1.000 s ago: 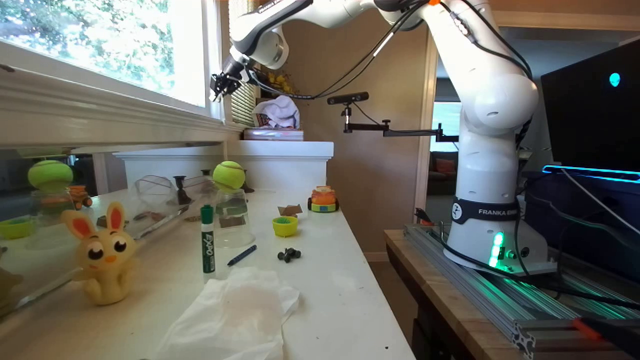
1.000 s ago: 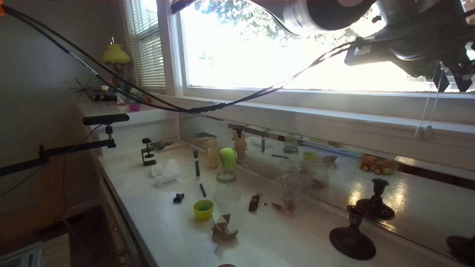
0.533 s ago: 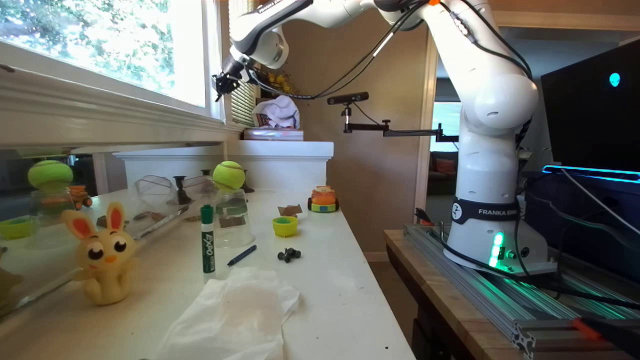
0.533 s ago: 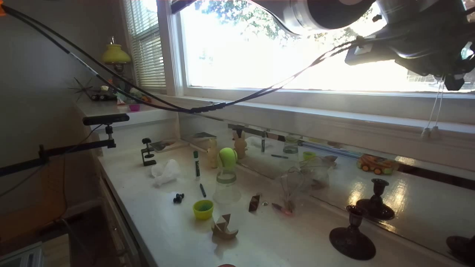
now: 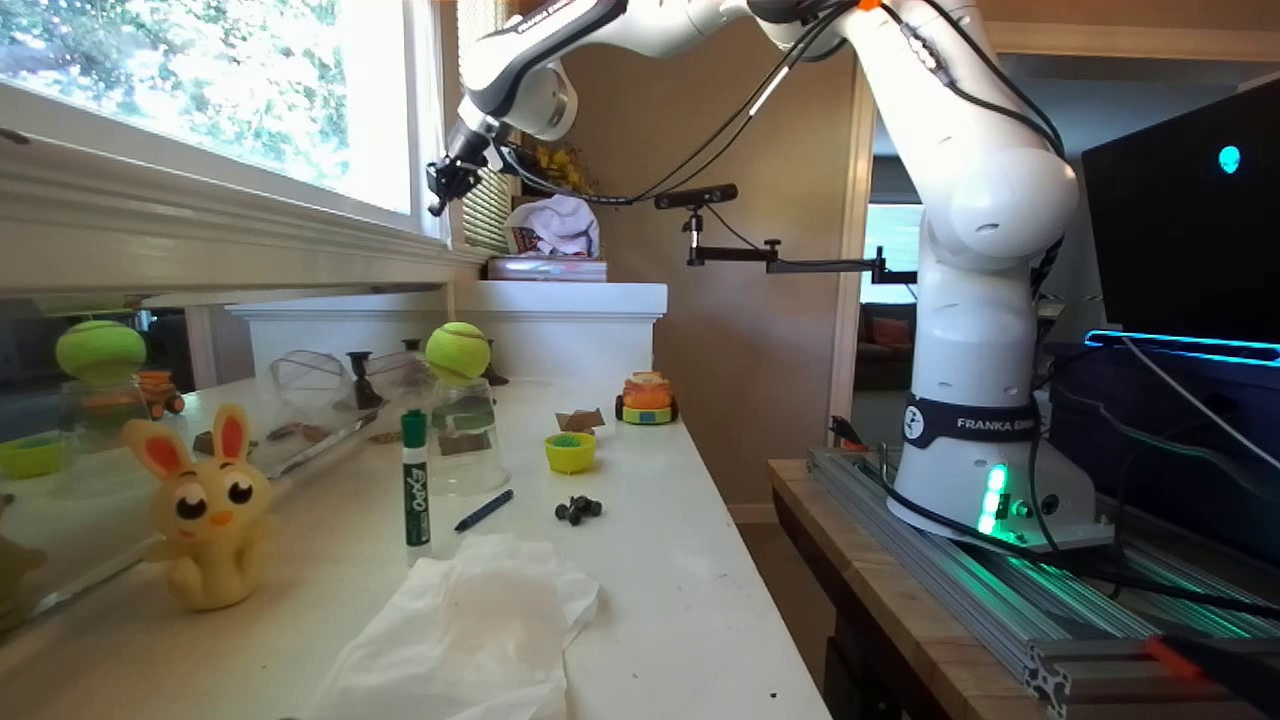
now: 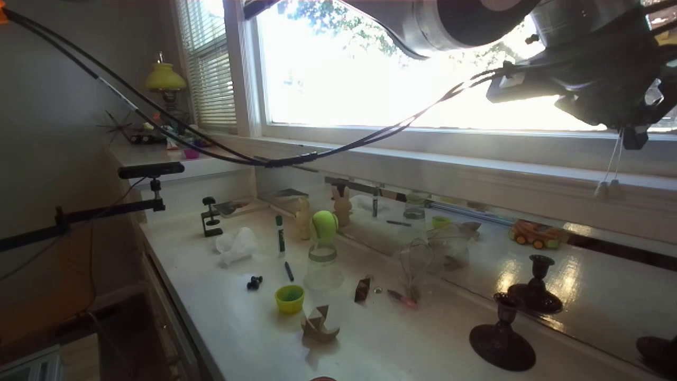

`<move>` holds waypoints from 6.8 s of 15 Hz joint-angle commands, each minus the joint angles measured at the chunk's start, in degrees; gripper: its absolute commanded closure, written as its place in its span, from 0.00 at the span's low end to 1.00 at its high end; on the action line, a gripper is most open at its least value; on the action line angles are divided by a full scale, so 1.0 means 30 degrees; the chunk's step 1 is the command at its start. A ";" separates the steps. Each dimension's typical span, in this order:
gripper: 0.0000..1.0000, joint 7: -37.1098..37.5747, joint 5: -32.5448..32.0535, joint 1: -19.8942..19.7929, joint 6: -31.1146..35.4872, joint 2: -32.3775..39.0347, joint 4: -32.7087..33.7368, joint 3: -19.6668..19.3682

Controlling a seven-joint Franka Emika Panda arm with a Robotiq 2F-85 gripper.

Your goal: Pull the blind strings down

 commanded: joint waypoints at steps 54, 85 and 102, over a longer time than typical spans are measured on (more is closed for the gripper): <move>1.00 -0.1770 0.1764 0.0483 -0.1319 -0.2434 0.0425 -0.0237; 1.00 -0.1283 0.1222 0.0633 -0.2094 -0.2500 -0.3550 -0.0566; 0.66 -0.0646 0.0587 0.0770 -0.3483 -0.2305 -0.4158 -0.1083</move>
